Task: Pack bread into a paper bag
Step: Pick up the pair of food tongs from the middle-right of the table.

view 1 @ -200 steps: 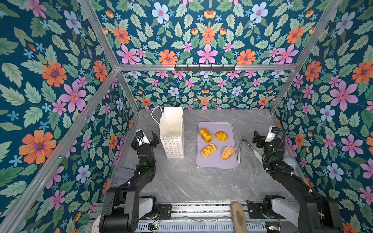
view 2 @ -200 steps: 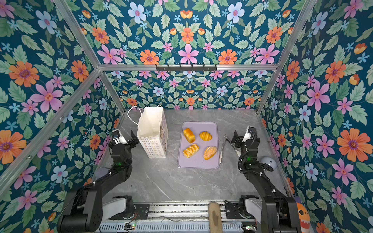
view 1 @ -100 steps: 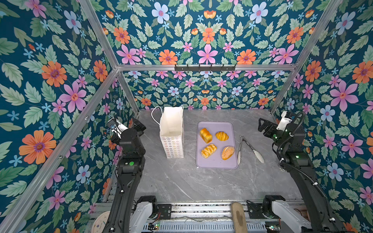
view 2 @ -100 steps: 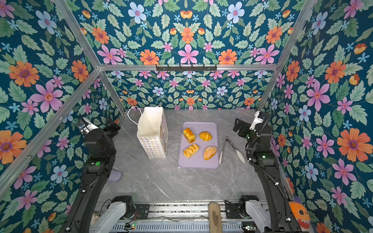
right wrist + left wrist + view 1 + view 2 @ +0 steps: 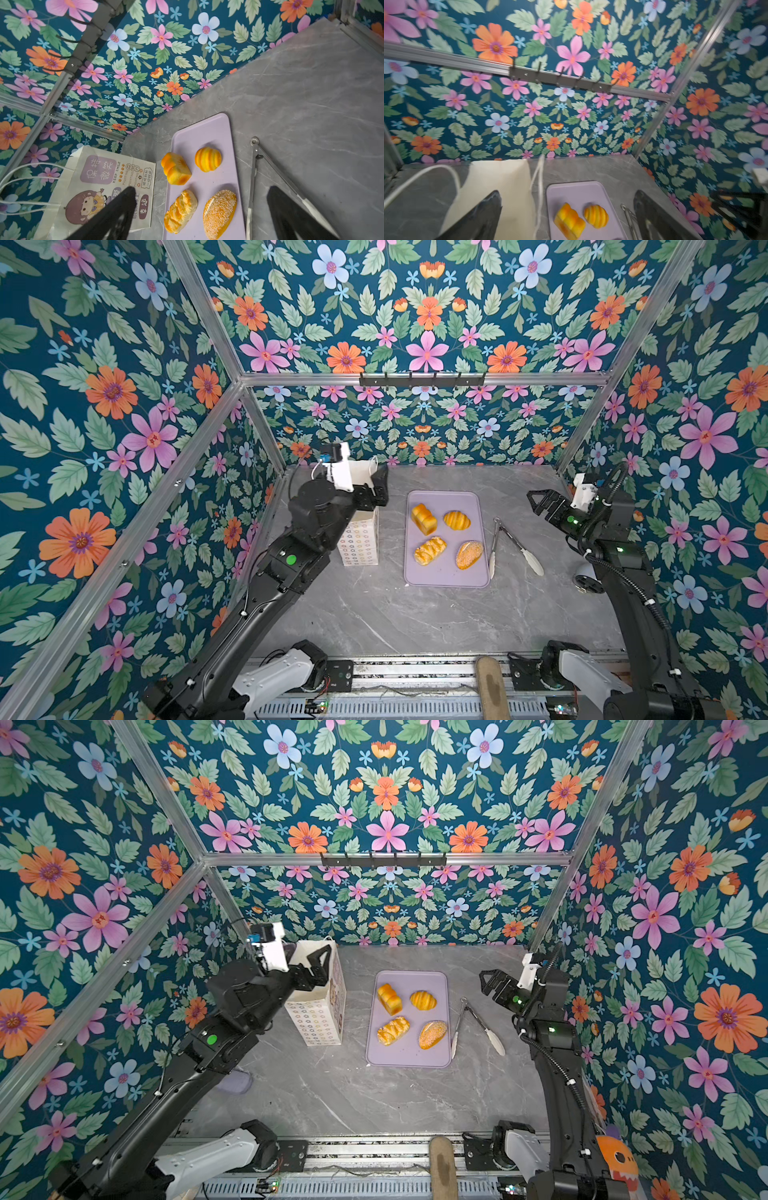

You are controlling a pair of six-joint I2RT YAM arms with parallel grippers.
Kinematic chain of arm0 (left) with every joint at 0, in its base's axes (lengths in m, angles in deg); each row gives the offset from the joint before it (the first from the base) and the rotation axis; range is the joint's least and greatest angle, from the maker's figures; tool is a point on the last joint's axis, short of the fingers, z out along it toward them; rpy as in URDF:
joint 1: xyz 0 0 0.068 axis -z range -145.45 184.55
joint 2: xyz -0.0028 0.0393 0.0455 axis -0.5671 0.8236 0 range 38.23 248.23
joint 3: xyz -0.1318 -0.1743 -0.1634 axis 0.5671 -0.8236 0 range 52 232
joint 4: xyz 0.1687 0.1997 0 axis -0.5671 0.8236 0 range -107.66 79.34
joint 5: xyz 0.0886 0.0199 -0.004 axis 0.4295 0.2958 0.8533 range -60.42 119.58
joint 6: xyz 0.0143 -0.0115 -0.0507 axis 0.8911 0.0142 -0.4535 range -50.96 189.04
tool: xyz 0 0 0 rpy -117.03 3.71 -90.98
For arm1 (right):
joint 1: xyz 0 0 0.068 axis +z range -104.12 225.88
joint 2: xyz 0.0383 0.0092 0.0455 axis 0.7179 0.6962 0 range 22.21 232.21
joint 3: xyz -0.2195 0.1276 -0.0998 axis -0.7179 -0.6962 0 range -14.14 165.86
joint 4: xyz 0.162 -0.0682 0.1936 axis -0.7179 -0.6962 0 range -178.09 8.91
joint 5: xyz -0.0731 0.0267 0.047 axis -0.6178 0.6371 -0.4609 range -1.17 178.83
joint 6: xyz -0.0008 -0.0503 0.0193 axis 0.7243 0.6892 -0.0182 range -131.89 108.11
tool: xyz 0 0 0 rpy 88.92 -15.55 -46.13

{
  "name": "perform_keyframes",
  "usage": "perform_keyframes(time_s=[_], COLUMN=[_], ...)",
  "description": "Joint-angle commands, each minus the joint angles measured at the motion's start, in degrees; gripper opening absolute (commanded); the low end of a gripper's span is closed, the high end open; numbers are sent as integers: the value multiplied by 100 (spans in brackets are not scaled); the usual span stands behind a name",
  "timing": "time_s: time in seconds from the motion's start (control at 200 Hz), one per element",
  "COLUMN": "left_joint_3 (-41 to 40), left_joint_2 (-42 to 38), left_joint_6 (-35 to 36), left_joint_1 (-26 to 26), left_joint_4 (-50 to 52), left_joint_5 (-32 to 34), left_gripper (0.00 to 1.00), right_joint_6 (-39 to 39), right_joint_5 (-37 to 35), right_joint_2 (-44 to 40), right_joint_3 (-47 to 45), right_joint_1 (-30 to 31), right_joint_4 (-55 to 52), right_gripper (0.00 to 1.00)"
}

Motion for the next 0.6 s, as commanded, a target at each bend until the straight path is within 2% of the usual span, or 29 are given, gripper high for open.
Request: perform_keyframes(time_s=[0.0, 0.11, 0.4, 0.595], left_joint_3=[283, 495, 659, 751], left_joint_2=[363, 729, 1305, 1187], left_joint_6=[350, 481, 435, 450], left_joint_1=[481, 831, 939, 902], left_joint_4=[-13, -35, -21, 481], left_joint_5=[448, 457, -82, 869], left_gripper=[100, 100, 99, 100], right_joint_6=[-252, -100, 59, 101], right_joint_5=[248, -31, 16, 215], right_joint_2=[98, 317, 504, 570], right_joint_3=[-22, 16, -102, -162], right_joint_1=[-110, -110, -110, -56], right_joint_4=[-74, -402, -490, -434], right_gripper=[99, 99, 98, 95])
